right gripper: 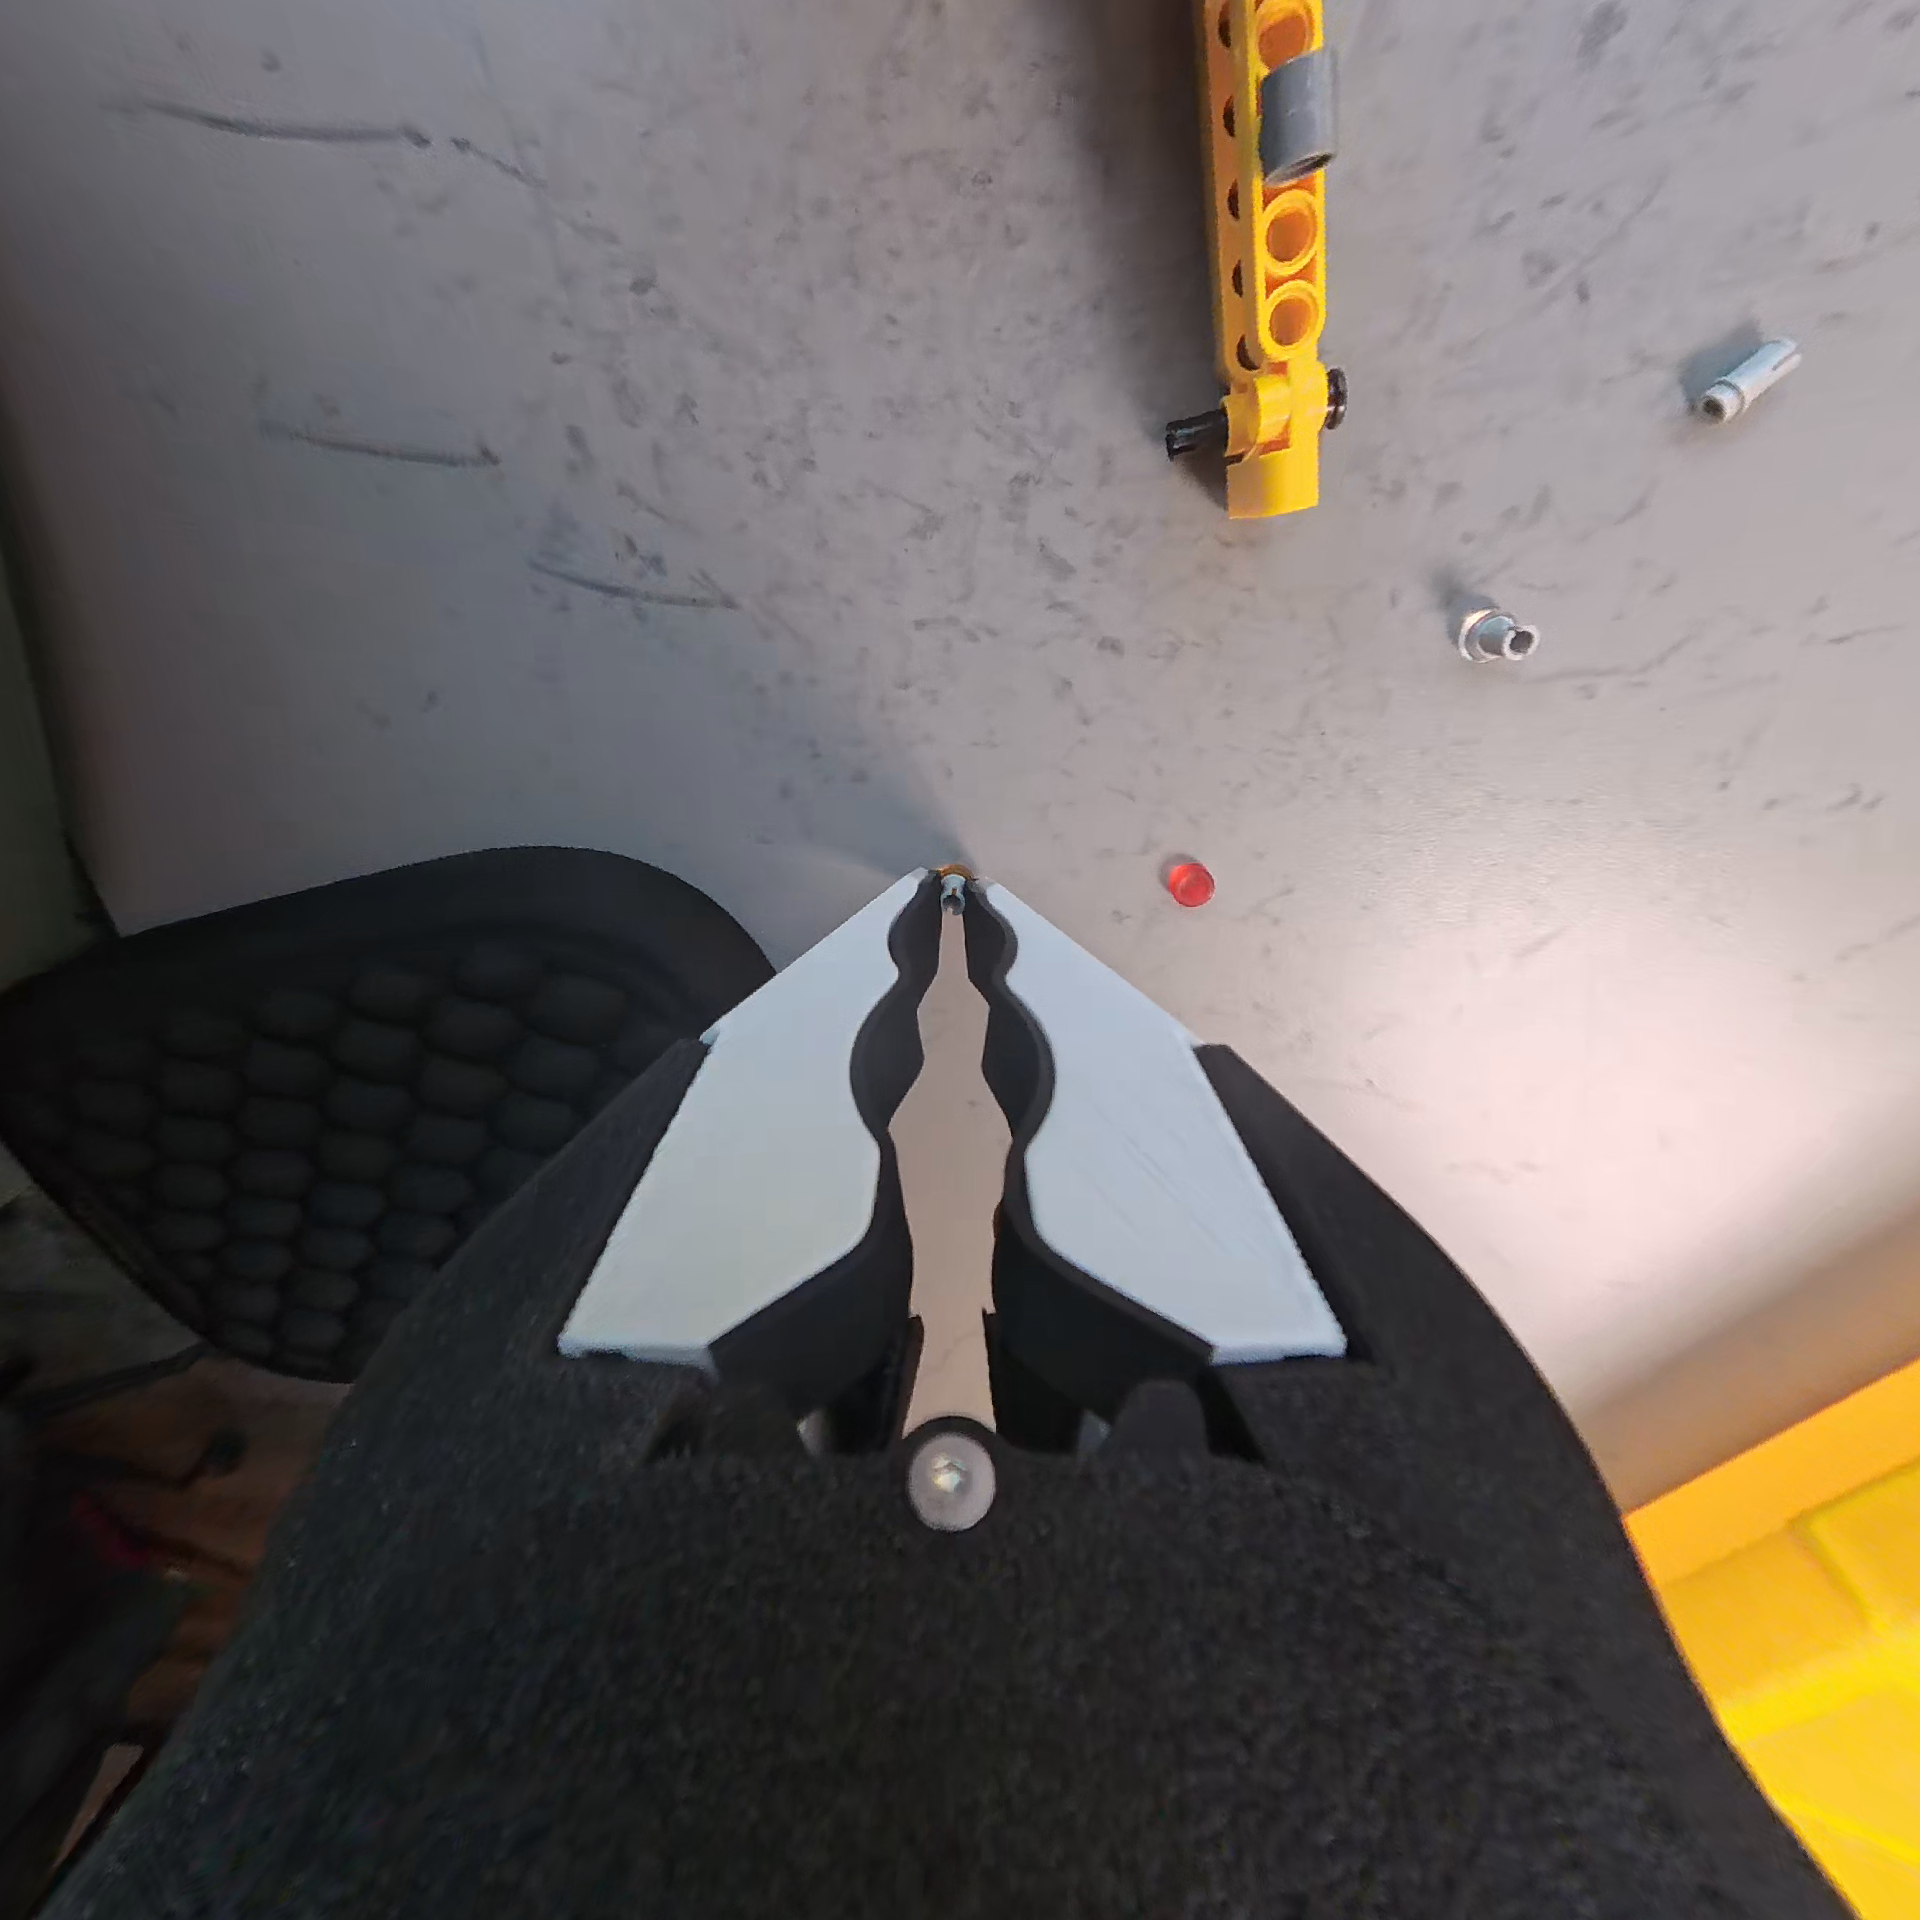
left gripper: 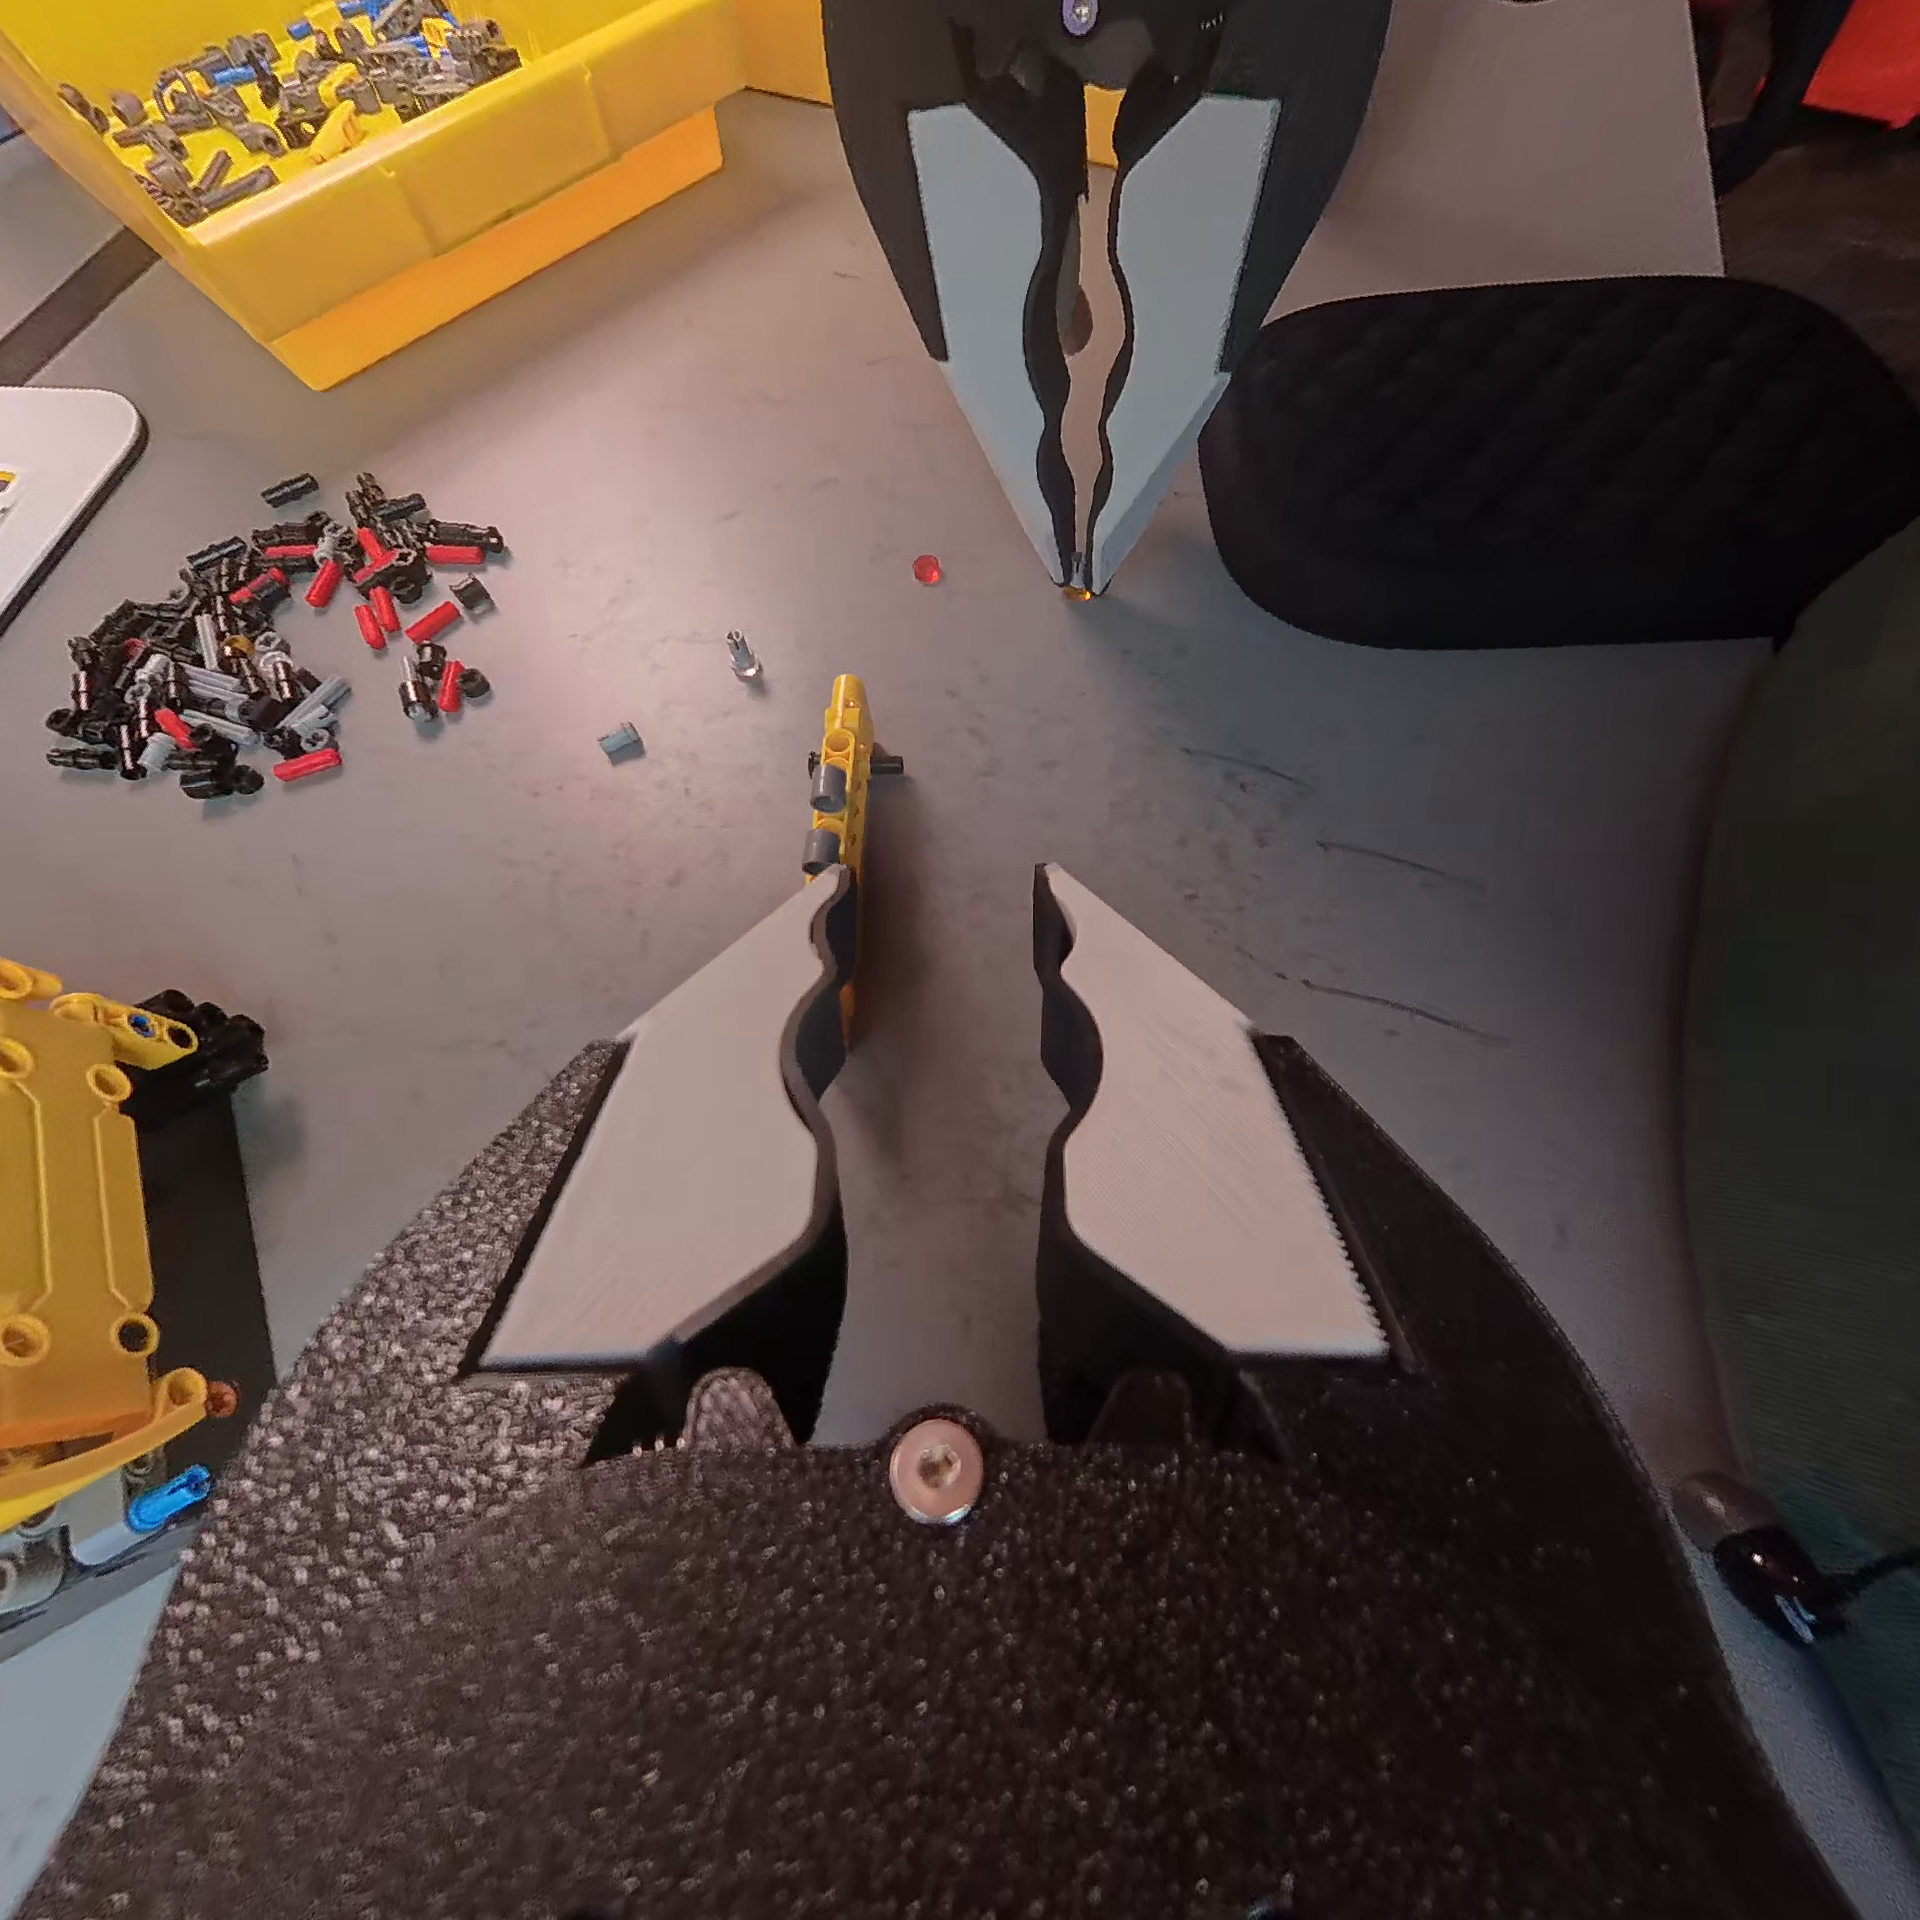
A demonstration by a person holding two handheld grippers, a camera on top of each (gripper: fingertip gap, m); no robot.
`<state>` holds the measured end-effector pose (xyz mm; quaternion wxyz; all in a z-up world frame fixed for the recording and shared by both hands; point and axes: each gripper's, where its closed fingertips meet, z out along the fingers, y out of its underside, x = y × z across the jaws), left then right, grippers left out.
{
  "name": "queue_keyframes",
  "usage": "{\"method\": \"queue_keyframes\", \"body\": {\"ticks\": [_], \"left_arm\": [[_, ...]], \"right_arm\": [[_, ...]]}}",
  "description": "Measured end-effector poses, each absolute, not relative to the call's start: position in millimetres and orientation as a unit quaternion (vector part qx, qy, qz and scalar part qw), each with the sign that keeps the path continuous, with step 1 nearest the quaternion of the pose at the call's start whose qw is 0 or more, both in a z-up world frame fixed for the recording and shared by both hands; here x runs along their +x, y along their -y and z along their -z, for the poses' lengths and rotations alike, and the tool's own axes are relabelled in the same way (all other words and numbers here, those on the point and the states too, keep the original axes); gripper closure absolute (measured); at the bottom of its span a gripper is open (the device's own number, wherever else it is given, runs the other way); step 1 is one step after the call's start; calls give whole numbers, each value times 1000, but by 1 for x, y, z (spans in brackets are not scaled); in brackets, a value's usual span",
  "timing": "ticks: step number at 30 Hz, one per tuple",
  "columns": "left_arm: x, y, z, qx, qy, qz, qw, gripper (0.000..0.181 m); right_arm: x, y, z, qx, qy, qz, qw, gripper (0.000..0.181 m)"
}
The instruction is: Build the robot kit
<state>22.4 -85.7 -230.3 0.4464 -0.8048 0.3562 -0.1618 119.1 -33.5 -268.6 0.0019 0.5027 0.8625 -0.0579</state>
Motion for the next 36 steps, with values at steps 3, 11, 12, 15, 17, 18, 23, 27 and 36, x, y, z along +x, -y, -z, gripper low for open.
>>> {"method": "queue_keyframes", "body": {"ticks": [3,11,12,15,17,18,23,27,36], "left_arm": [[24,87,230,-803,-359,162,447,148],[24,86,228,-802,-360,156,450,148],[24,86,228,-802,-360,158,450,148],[24,87,231,-803,-361,158,447,148],[24,87,231,-803,-361,159,447,148],[24,87,231,-803,-360,161,446,148],[25,88,230,-802,-361,164,446,148],[25,88,232,-804,-361,165,444,148],[26,88,232,-804,-359,170,443,149]], "right_arm": [[119,34,269,508,-859,61,-15,178],[114,35,268,517,-848,66,-99,176],[114,34,267,521,-845,72,-100,174],[112,34,263,531,-836,94,-102,164],[112,34,257,536,-831,105,-107,163],[113,32,254,537,-830,105,-109,163],[119,34,255,547,-823,111,-104,169],[118,34,259,552,-820,115,-100,175],[119,37,261,535,-836,94,-79,179]]}}
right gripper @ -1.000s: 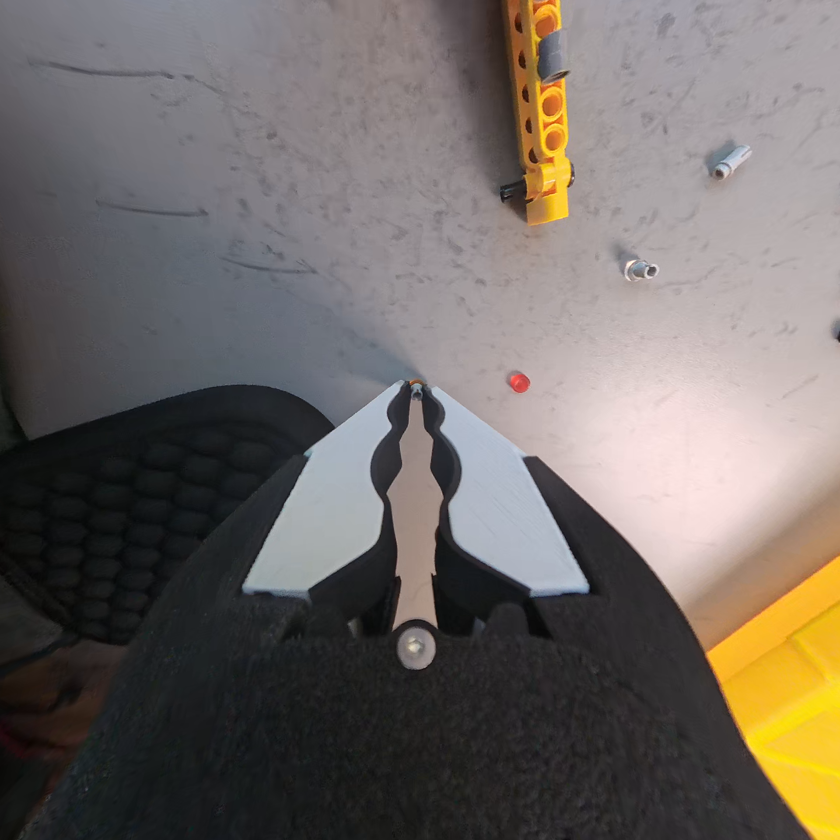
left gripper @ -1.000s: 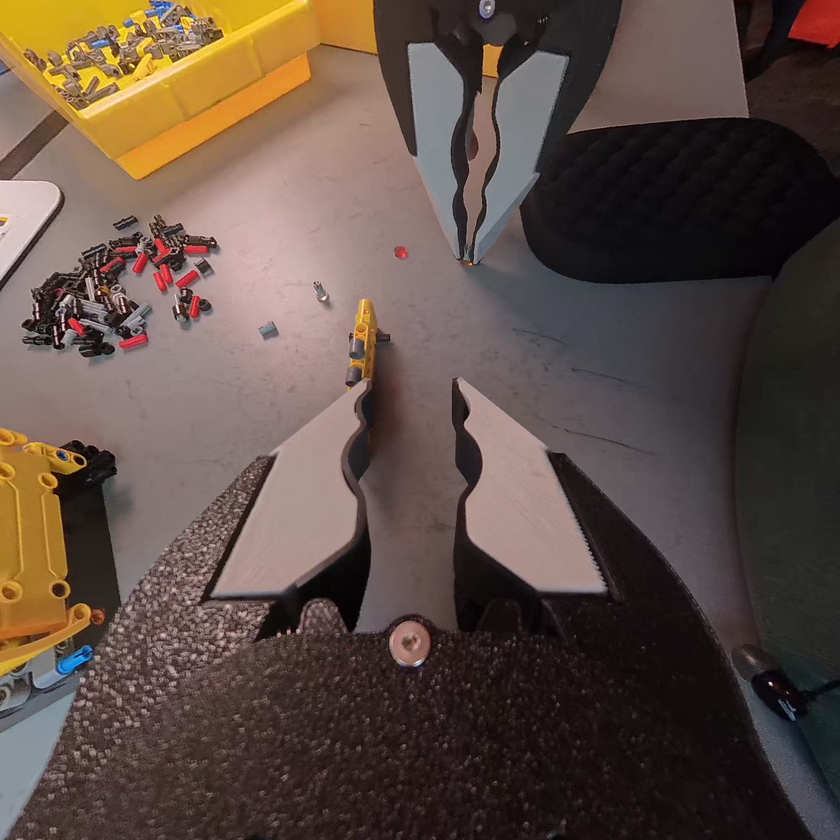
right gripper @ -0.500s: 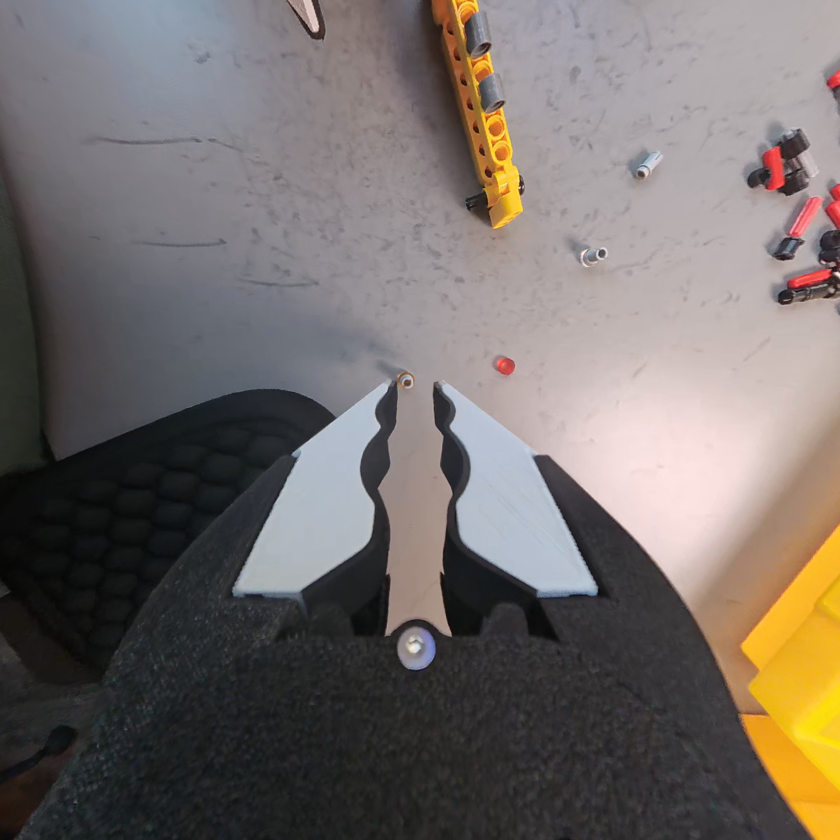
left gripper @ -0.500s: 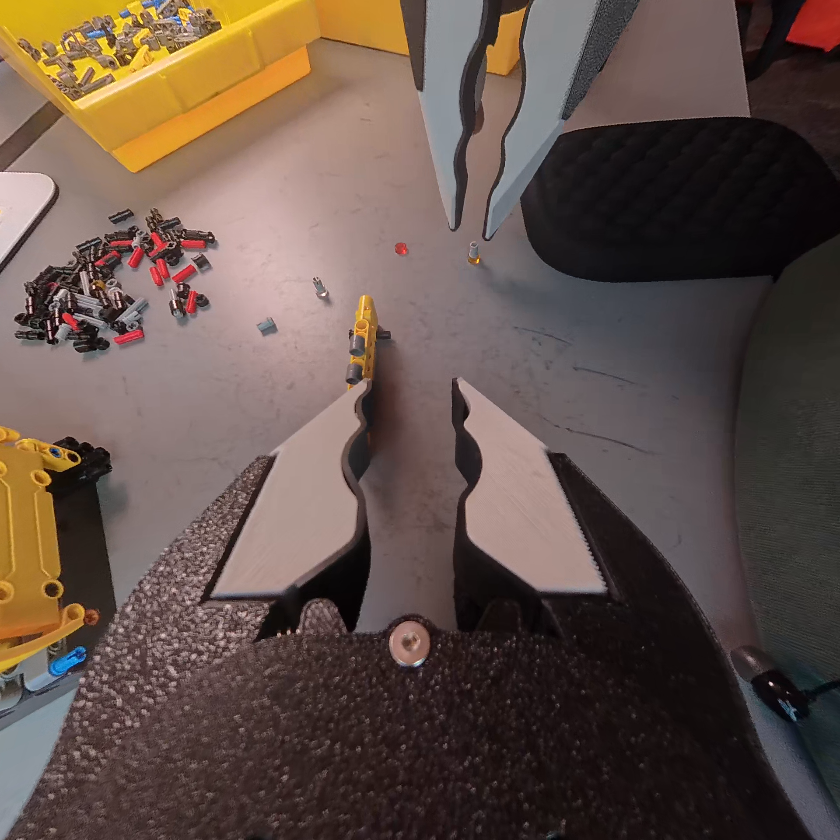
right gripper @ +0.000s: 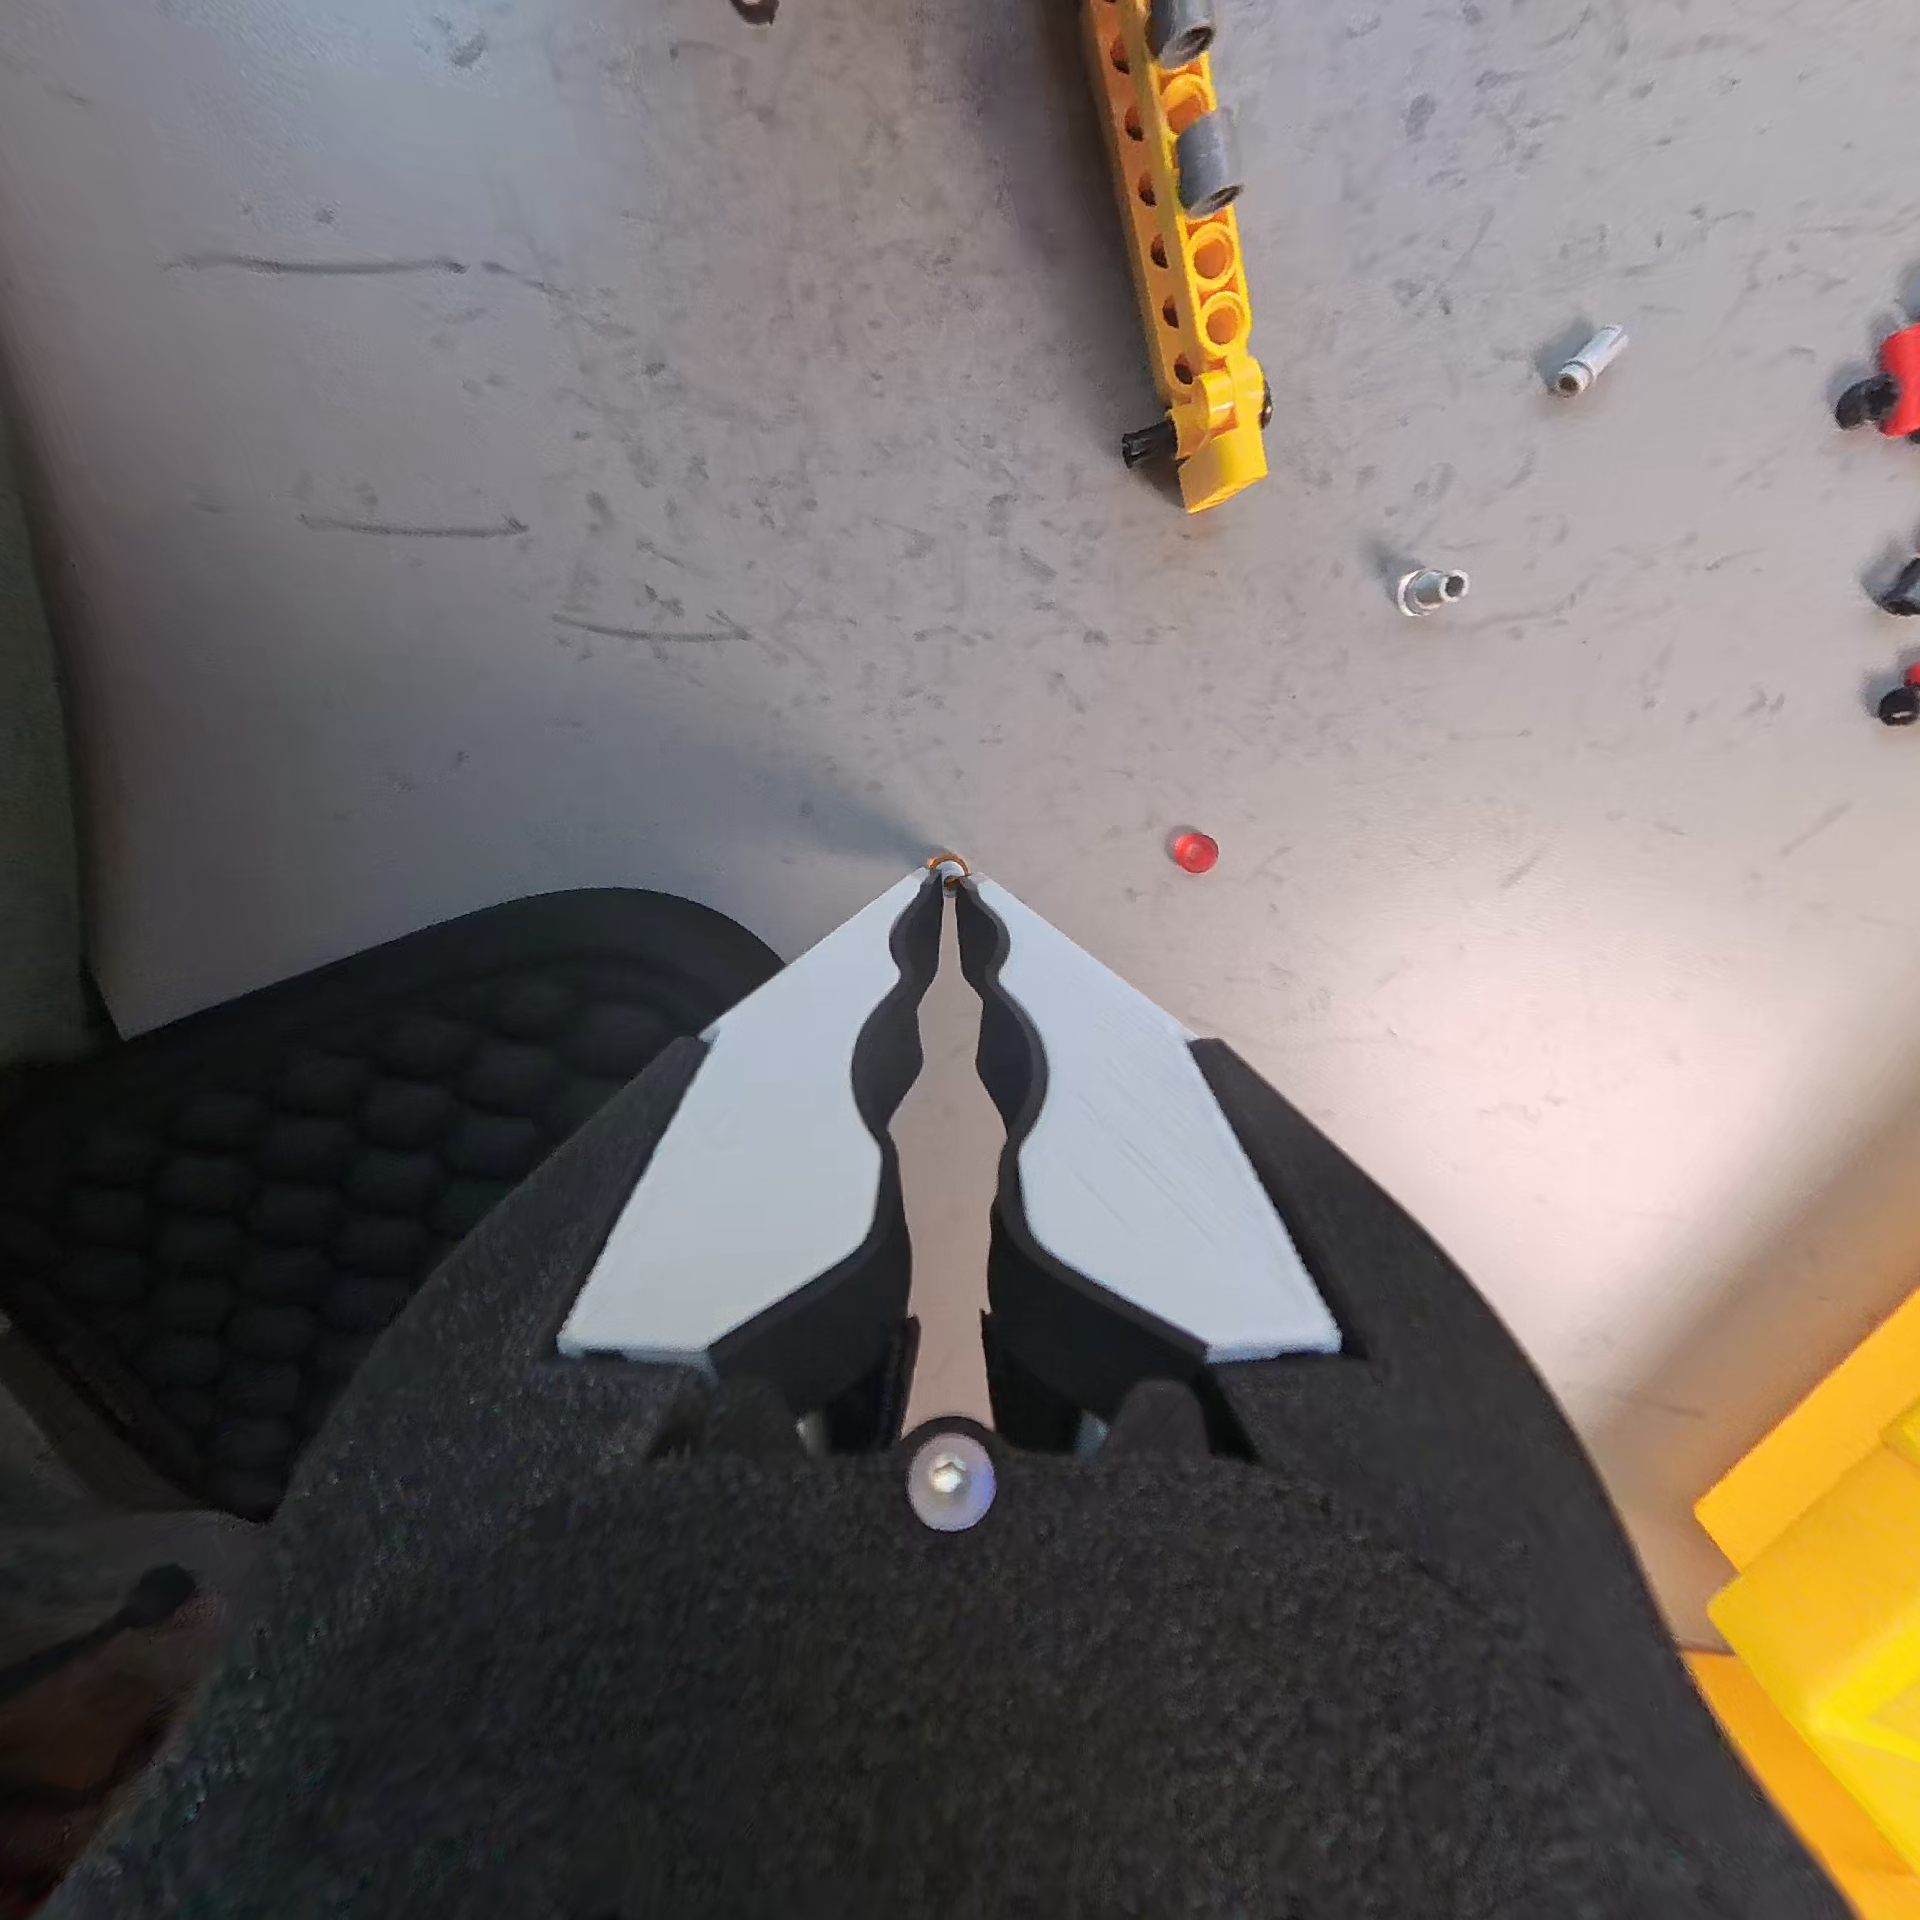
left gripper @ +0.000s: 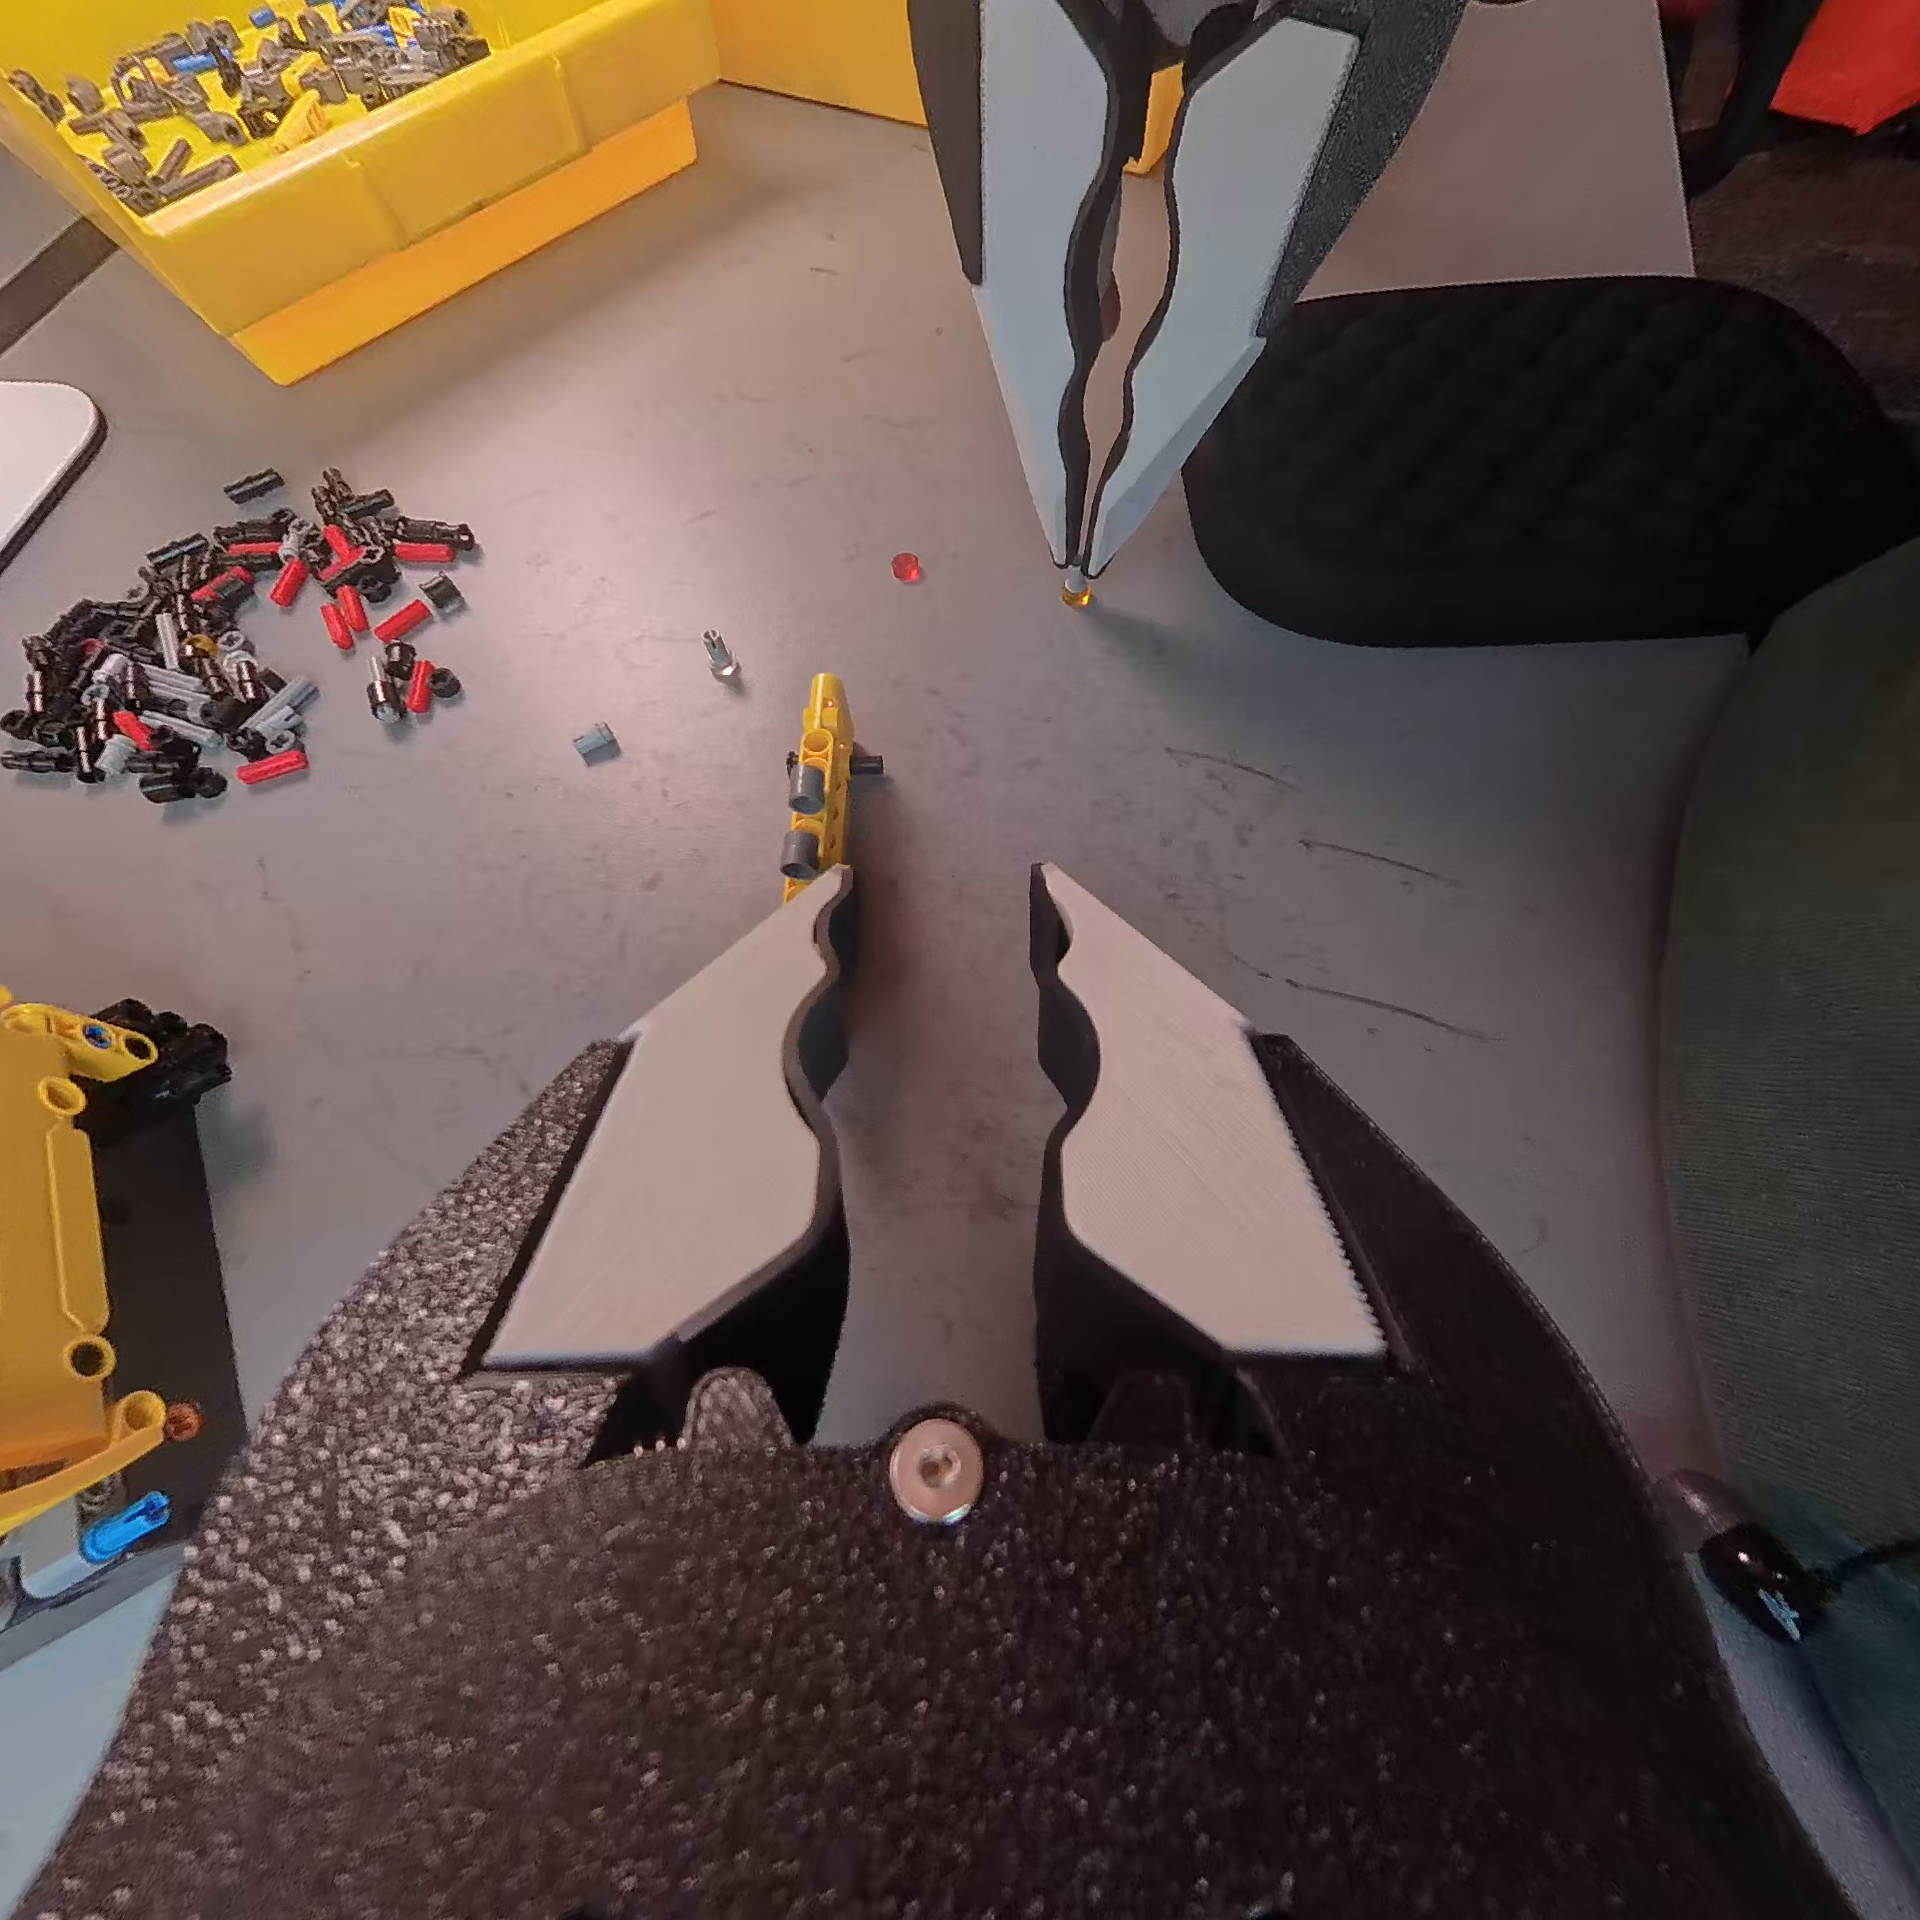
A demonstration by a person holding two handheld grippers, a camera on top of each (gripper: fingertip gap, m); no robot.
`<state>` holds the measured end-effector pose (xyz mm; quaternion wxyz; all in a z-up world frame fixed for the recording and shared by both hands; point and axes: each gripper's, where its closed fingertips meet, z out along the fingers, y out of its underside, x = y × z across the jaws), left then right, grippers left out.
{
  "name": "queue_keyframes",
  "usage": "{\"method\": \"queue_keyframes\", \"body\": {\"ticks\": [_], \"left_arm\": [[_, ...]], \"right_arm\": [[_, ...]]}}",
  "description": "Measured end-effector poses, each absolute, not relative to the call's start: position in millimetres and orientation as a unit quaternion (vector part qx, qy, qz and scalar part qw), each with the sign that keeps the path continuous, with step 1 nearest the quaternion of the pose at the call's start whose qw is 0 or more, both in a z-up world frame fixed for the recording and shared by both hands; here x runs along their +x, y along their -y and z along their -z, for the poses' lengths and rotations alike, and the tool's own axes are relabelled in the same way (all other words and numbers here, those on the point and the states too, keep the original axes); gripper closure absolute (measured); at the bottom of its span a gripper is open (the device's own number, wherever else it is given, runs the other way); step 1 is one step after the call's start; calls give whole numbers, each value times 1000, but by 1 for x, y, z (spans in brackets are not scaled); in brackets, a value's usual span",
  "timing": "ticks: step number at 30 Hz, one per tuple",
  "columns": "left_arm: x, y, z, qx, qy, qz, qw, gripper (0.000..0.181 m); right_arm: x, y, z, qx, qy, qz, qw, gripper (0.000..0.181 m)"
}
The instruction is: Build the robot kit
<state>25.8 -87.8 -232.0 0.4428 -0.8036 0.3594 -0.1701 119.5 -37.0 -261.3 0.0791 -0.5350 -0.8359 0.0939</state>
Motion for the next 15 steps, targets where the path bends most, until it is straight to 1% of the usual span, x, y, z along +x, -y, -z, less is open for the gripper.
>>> {"method": "queue_keyframes", "body": {"ticks": [8,11,15], "left_arm": [[25,87,234,-806,-356,173,440,150],[24,87,233,-806,-354,172,442,150],[24,87,233,-806,-355,170,442,150]], "right_arm": [[121,39,264,-477,877,-26,42,180],[121,39,264,-480,875,-29,47,180],[120,38,263,-509,856,-49,78,180]]}}
